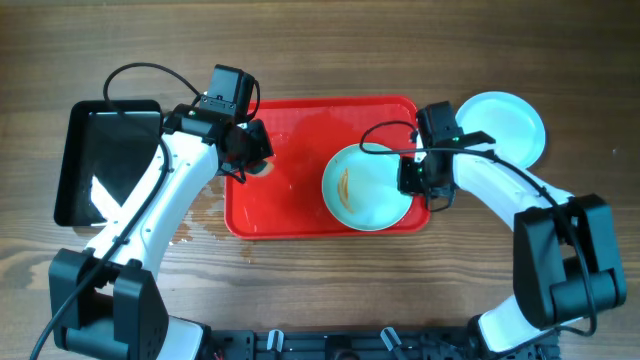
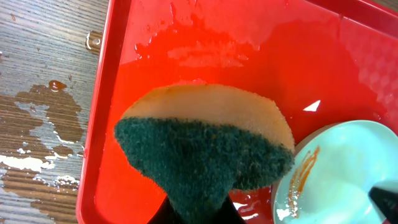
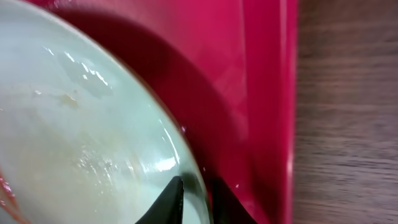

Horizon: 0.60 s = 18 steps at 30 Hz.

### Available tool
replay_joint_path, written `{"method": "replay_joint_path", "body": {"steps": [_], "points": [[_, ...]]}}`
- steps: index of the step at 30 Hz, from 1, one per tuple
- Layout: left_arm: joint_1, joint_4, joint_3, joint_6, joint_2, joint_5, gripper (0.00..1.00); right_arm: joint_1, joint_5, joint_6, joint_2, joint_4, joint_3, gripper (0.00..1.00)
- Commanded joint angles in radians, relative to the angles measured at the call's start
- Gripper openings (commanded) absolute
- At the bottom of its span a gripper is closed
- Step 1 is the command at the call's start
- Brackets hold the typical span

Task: Clean dirty plates on tray and stack at the side
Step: 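Grasp the last sauced white plate's rim with the right gripper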

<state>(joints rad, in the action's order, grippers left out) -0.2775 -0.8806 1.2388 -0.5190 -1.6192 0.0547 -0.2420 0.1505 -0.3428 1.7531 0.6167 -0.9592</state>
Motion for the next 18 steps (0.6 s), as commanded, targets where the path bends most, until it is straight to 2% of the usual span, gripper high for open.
{"method": "replay_joint_path", "body": {"steps": [1,4,7,18], "points": [[0.006,0.003,0.005,-0.013,0.001,0.009,0.04,-0.033,0.087,0.0,0.041,-0.022,0.031,0.17],[0.006,0.002,0.005,-0.013,0.001,0.009,0.04,-0.06,0.09,-0.021,0.048,-0.035,0.032,0.14],[0.006,0.002,0.005,-0.013,0.001,0.009,0.04,-0.085,0.091,-0.056,0.048,-0.072,0.032,0.05],[0.004,0.01,0.005,-0.013,0.001,0.052,0.04,-0.171,0.116,-0.18,0.051,-0.369,0.032,0.04]]}}
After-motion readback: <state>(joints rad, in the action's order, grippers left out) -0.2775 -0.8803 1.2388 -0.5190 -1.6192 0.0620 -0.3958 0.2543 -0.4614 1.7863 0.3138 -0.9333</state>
